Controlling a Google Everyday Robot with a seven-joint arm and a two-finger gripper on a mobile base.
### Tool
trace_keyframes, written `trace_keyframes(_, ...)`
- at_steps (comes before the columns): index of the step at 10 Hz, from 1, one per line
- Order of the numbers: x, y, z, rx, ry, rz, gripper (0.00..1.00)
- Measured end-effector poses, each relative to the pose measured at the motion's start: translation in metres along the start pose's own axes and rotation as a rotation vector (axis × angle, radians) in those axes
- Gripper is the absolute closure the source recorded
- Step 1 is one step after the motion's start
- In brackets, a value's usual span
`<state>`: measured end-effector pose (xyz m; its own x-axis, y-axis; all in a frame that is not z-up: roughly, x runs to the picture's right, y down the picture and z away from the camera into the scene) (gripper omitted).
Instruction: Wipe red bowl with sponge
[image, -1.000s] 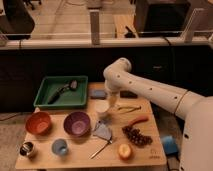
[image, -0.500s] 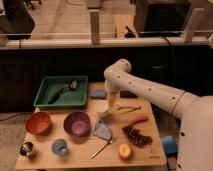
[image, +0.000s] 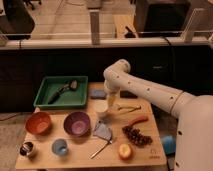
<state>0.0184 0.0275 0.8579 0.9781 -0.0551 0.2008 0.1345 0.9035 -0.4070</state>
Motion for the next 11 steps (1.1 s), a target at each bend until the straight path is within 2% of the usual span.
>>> trace_keyframes(7, 0.008, -0.024, -0.009, 0.015, 0.032, -0.094, 0.20)
trace_keyframes(10, 0.008, -0.036, 0.001, 0.014, 0.023, -0.133, 0.20)
trace_keyframes(11, 0.007, -0.043, 0.015, 0.006, 0.014, -0.139, 0.20)
